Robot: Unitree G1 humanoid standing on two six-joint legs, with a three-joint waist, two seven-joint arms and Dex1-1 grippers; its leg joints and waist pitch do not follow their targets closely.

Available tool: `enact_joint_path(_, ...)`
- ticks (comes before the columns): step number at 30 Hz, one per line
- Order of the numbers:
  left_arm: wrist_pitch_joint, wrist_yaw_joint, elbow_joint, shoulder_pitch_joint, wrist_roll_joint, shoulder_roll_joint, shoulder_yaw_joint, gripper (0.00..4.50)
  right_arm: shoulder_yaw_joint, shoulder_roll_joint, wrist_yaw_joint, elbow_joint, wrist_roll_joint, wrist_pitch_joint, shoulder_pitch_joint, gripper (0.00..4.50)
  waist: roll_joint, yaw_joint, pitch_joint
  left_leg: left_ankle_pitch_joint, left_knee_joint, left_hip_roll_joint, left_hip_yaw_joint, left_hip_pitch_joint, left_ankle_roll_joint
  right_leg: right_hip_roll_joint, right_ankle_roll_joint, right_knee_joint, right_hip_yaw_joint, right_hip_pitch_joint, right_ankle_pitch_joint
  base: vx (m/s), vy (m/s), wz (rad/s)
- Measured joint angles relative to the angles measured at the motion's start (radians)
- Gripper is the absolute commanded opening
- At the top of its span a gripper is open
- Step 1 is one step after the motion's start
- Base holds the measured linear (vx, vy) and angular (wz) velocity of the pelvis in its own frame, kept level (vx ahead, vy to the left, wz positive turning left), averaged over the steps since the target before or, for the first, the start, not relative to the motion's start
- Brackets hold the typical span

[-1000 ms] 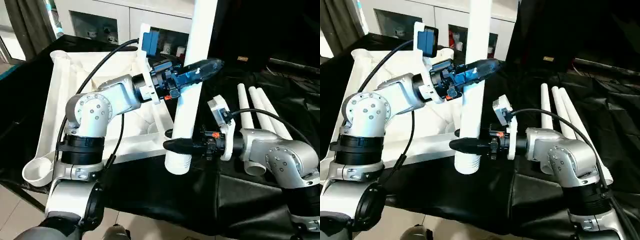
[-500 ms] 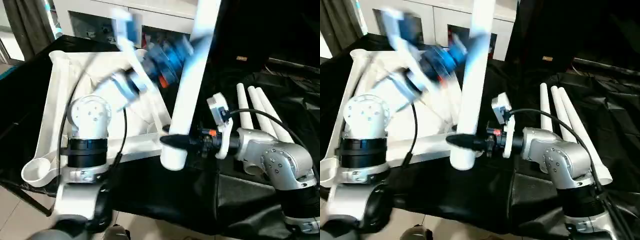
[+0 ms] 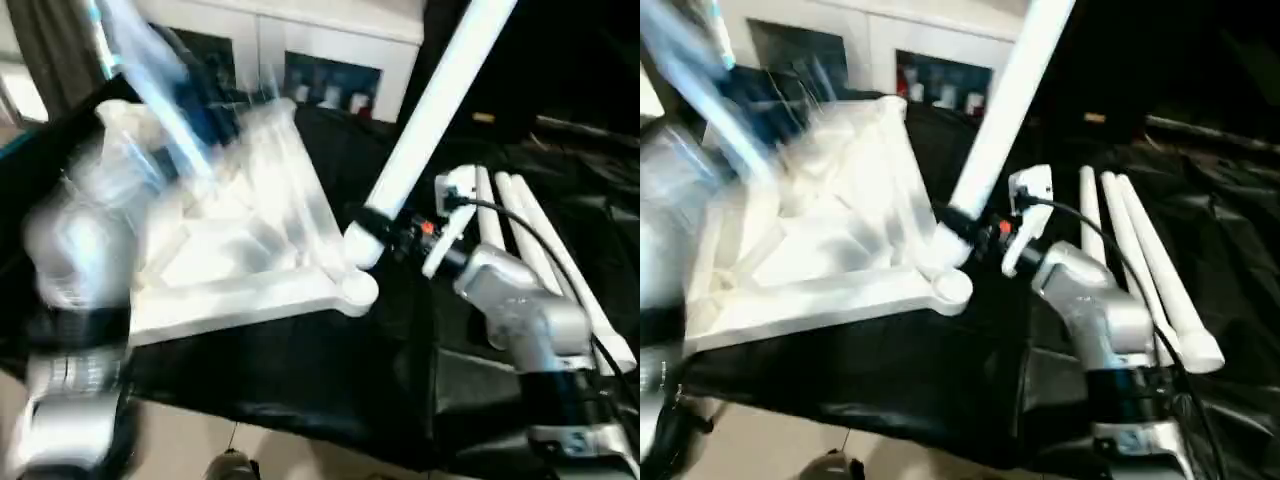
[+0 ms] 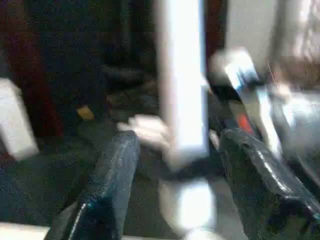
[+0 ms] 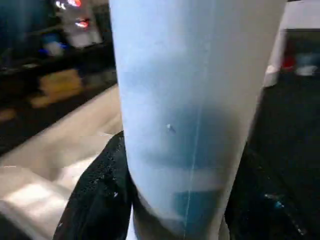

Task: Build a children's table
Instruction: Insert table leg to table base

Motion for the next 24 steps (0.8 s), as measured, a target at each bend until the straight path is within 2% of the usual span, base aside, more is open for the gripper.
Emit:
enact_joint_path(1, -0.035, -0.030, 0.018, 0.017, 0.044, 0.032, -0.070, 2.93, -0.007, 0.010, -0.022, 0.016, -0.011, -0.019, 0.001, 1.91, 0.000, -0.005, 0.000, 0.000, 0.000, 0.000, 0.000, 0.001, 0.000, 0.000, 0.000, 0.000, 0.000, 0.001, 0.000, 0.000, 0.000, 0.00)
enact_joint_path(2, -0.050, -0.041, 0.039, 0.027, 0.068, 0.038, -0.101, 2.93, -0.013, 0.013, -0.032, 0.026, -0.017, -0.028, 0.002, 1.91, 0.001, -0.007, 0.001, 0.001, 0.000, 0.000, 0.000, 0.001, -0.001, 0.000, 0.000, 0.001, 0.000, 0.000, 0.001, 0.000, 0.000, 0.00)
enact_joint_path(5, -0.081, -0.049, 0.094, 0.036, 0.128, 0.039, -0.145, 2.93, -0.021, 0.016, -0.047, 0.053, -0.031, -0.059, 0.005, 1.91, 0.001, -0.017, 0.000, 0.002, -0.001, 0.000, 0.000, 0.001, -0.004, 0.000, 0.000, 0.003, 0.000, -0.001, 0.001, 0.000, 0.000, 0.00)
enact_joint_path(8, -0.138, -0.052, 0.184, 0.034, 0.229, 0.043, -0.181, 2.93, -0.021, 0.017, -0.074, 0.085, -0.069, -0.112, 0.012, 1.91, 0.001, -0.022, 0.000, 0.003, -0.001, 0.001, 0.000, 0.003, -0.005, 0.000, 0.000, 0.005, 0.000, -0.001, 0.001, 0.000, 0.000, 0.00)
enact_joint_path(9, -0.142, -0.054, 0.208, 0.042, 0.247, 0.044, -0.193, 2.65, -0.021, 0.017, -0.080, 0.092, -0.071, -0.112, 0.018, 1.91, 0.001, -0.024, 0.000, 0.003, -0.001, 0.001, 0.000, 0.003, -0.005, 0.000, 0.000, 0.005, 0.000, -0.001, 0.001, 0.000, 0.000, 0.00)
enact_joint_path(13, -0.131, -0.061, 0.229, 0.050, 0.261, 0.051, -0.217, 2.54, -0.007, 0.017, -0.079, 0.095, -0.098, -0.115, 0.029, 1.91, 0.001, -0.023, 0.000, 0.003, -0.001, 0.001, 0.000, 0.002, -0.005, 0.000, -0.001, 0.005, 0.000, -0.002, 0.001, 0.000, 0.000, 0.00)
enact_joint_path(15, -0.108, -0.059, 0.230, 0.050, 0.262, 0.064, -0.225, 2.19, 0.008, 0.016, -0.069, 0.095, -0.108, -0.129, 0.043, 1.91, 0.001, -0.022, 0.000, 0.003, -0.001, 0.001, 0.000, 0.002, -0.005, 0.000, -0.001, 0.006, 0.000, -0.002, 0.001, 0.000, 0.000, 0.00)
enact_joint_path(19, -0.098, -0.063, 0.231, 0.050, 0.272, 0.066, -0.232, 2.10, 0.011, 0.017, -0.067, 0.095, -0.121, -0.134, 0.046, 1.91, 0.001, -0.020, 0.000, 0.003, -0.001, 0.001, 0.000, 0.002, -0.005, 0.000, -0.001, 0.006, 0.000, -0.002, 0.001, 0.000, 0.000, 0.00)
enact_joint_path(24, -0.093, -0.090, 0.236, 0.060, 0.312, 0.068, -0.249, 1.65, 0.013, 0.017, -0.064, 0.095, -0.126, -0.135, 0.052, 1.91, 0.001, -0.021, 0.000, 0.003, -0.001, 0.001, 0.000, 0.003, -0.005, 0.000, -0.002, 0.006, 0.001, -0.002, 0.001, 0.000, 0.000, 0.00)
